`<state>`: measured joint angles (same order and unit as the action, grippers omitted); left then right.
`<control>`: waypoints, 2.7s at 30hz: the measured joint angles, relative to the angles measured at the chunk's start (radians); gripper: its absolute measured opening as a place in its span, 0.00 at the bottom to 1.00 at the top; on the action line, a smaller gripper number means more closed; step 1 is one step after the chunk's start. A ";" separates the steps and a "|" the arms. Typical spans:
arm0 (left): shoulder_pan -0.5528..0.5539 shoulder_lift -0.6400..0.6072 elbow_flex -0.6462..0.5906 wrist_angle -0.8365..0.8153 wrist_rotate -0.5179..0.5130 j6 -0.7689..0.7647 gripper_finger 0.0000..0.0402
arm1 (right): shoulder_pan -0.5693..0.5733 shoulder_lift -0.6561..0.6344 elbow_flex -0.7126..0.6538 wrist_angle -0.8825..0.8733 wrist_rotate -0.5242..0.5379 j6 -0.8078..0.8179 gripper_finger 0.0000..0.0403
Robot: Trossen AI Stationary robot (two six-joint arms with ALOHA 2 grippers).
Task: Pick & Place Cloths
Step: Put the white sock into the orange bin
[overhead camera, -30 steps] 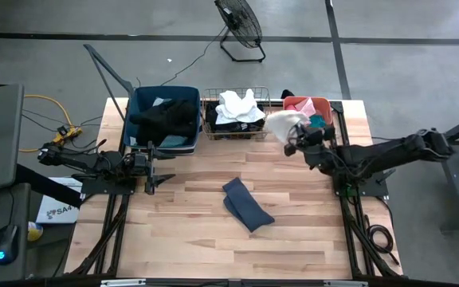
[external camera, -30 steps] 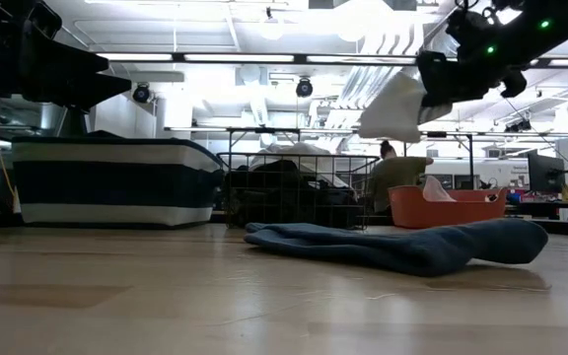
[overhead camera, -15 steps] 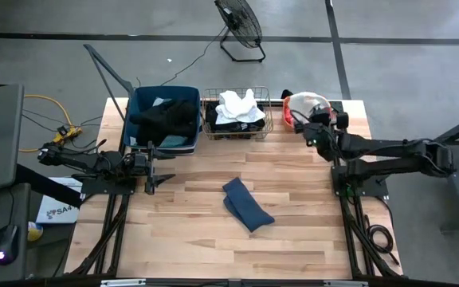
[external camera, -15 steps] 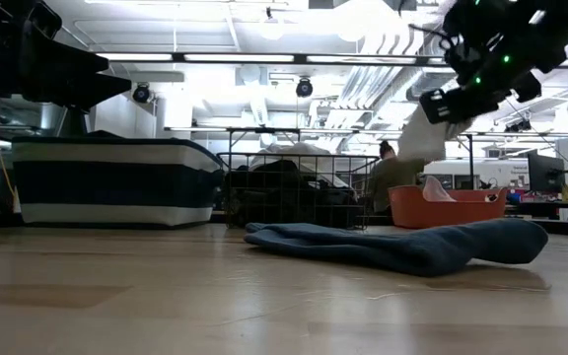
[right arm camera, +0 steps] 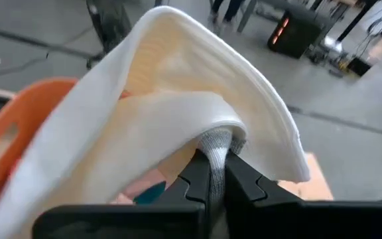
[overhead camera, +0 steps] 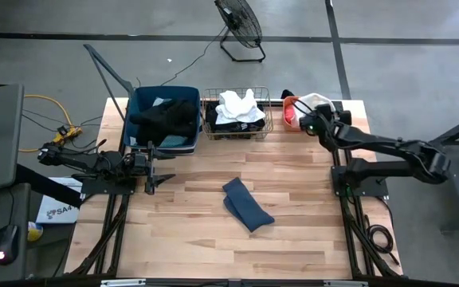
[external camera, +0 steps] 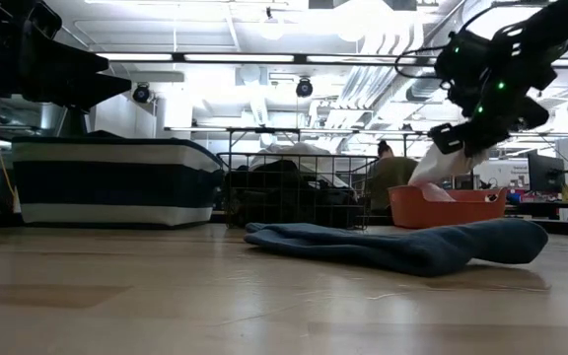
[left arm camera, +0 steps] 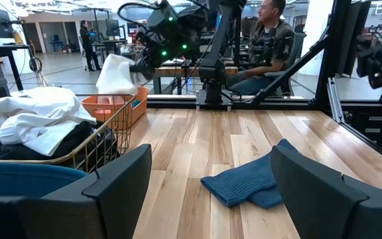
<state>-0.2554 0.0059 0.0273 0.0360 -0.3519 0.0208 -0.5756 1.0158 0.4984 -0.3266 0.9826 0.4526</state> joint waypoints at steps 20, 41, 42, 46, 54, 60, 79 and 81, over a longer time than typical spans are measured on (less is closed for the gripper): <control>0.000 0.000 0.000 0.000 0.000 0.000 0.75 | -0.151 0.306 0.000 0.040 -0.266 0.101 0.03; 0.000 0.000 0.000 0.000 0.000 0.000 0.75 | -0.180 0.310 0.001 0.224 -0.282 0.066 0.03; 0.000 0.000 0.000 0.000 0.000 0.000 0.75 | -0.181 0.310 0.001 0.223 -0.275 0.066 0.03; 0.000 0.000 0.000 0.000 0.000 0.000 0.75 | -0.180 0.312 0.001 0.178 -0.288 0.077 0.03; 0.000 0.000 0.000 0.000 0.000 0.000 0.75 | -0.180 0.312 0.001 0.118 -0.306 0.100 0.03; 0.000 0.000 0.000 0.000 0.000 0.000 0.75 | -0.180 0.309 0.000 0.136 -0.306 0.100 0.10; 0.000 0.000 0.000 0.000 0.000 0.000 0.75 | -0.179 0.060 0.000 0.062 -0.501 0.128 0.54; 0.000 0.000 0.000 0.000 0.000 0.000 0.75 | -0.179 0.041 0.000 0.039 -0.526 0.131 0.51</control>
<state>-0.2557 0.0062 0.0273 0.0360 -0.3523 0.0205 -0.7547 1.0566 0.4988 -0.2872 0.4564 0.5835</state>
